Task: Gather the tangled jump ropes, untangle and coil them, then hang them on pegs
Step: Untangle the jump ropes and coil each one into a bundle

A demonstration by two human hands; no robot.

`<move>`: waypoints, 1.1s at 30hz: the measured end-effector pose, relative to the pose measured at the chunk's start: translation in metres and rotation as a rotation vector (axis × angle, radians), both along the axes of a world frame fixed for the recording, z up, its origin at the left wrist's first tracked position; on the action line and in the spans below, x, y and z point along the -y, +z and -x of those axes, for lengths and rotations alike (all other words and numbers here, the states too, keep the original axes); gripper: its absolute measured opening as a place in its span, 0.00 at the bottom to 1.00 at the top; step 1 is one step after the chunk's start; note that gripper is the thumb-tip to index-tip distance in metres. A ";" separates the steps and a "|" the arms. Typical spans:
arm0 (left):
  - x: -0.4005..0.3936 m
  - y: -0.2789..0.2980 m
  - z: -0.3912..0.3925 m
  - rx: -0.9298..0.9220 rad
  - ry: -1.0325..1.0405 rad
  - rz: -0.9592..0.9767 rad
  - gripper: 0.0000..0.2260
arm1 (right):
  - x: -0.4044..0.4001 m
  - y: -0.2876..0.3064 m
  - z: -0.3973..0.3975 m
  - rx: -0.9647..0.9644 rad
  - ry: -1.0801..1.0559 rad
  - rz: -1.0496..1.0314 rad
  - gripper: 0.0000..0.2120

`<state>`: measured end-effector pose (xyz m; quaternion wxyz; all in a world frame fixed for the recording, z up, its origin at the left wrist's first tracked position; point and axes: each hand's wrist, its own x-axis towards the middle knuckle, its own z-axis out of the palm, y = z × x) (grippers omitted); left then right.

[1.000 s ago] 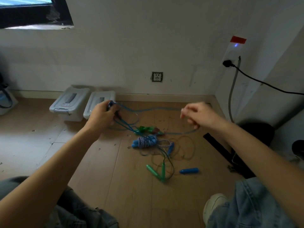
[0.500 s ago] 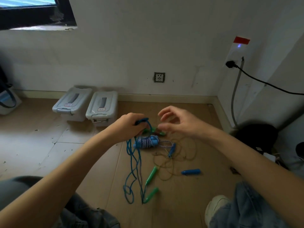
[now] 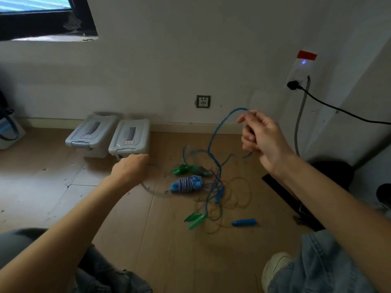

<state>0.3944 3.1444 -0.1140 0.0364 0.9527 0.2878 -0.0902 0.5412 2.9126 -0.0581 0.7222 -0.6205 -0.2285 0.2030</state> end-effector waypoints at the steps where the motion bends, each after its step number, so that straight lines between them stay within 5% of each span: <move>1: 0.003 0.002 -0.002 0.019 -0.073 0.120 0.21 | -0.001 0.000 0.002 0.015 0.062 0.035 0.12; 4: 0.039 0.021 -0.012 0.347 -0.283 0.831 0.31 | -0.006 0.000 0.015 0.186 0.285 0.248 0.10; 7: 0.073 0.023 -0.024 0.482 -0.384 1.278 0.15 | -0.013 -0.001 0.024 0.208 0.432 0.187 0.09; 9: 0.079 0.009 -0.027 0.349 -0.318 1.131 0.10 | -0.012 0.005 0.019 0.101 0.361 0.049 0.09; 11: 0.067 -0.012 -0.022 0.002 -0.322 0.604 0.13 | -0.006 0.008 0.009 0.026 0.213 -0.037 0.09; 13: 0.053 -0.027 -0.017 -0.216 -0.267 0.212 0.12 | -0.001 0.002 0.001 0.103 0.081 0.067 0.09; 14: 0.046 -0.027 -0.018 -0.192 -0.224 0.196 0.12 | 0.000 -0.003 -0.002 0.229 0.041 0.231 0.10; 16: 0.033 -0.008 -0.025 0.175 -0.130 0.344 0.11 | 0.005 -0.015 -0.008 0.585 0.084 0.759 0.09; 18: 0.020 0.025 -0.032 0.667 -0.079 0.457 0.14 | 0.011 -0.026 -0.011 0.725 0.217 1.243 0.10; 21: 0.017 0.053 -0.025 0.930 -0.185 0.655 0.21 | 0.013 -0.036 -0.007 0.733 0.261 1.524 0.12; 23: 0.032 0.049 -0.021 0.729 -0.263 0.495 0.19 | 0.007 -0.038 -0.001 0.769 0.336 1.382 0.24; 26: 0.058 0.036 -0.023 0.407 -0.445 0.440 0.10 | -0.005 -0.026 0.014 0.501 0.538 0.856 0.42; 28: 0.063 0.034 -0.024 0.379 -0.499 0.465 0.11 | -0.010 -0.023 0.023 0.383 0.683 0.681 0.34; 31: 0.056 0.037 -0.024 0.389 -0.472 0.495 0.14 | -0.013 -0.023 0.029 0.383 0.668 0.562 0.03; 33: 0.053 0.031 -0.022 0.339 -0.432 0.520 0.15 | -0.013 -0.020 0.021 0.332 0.440 0.402 0.08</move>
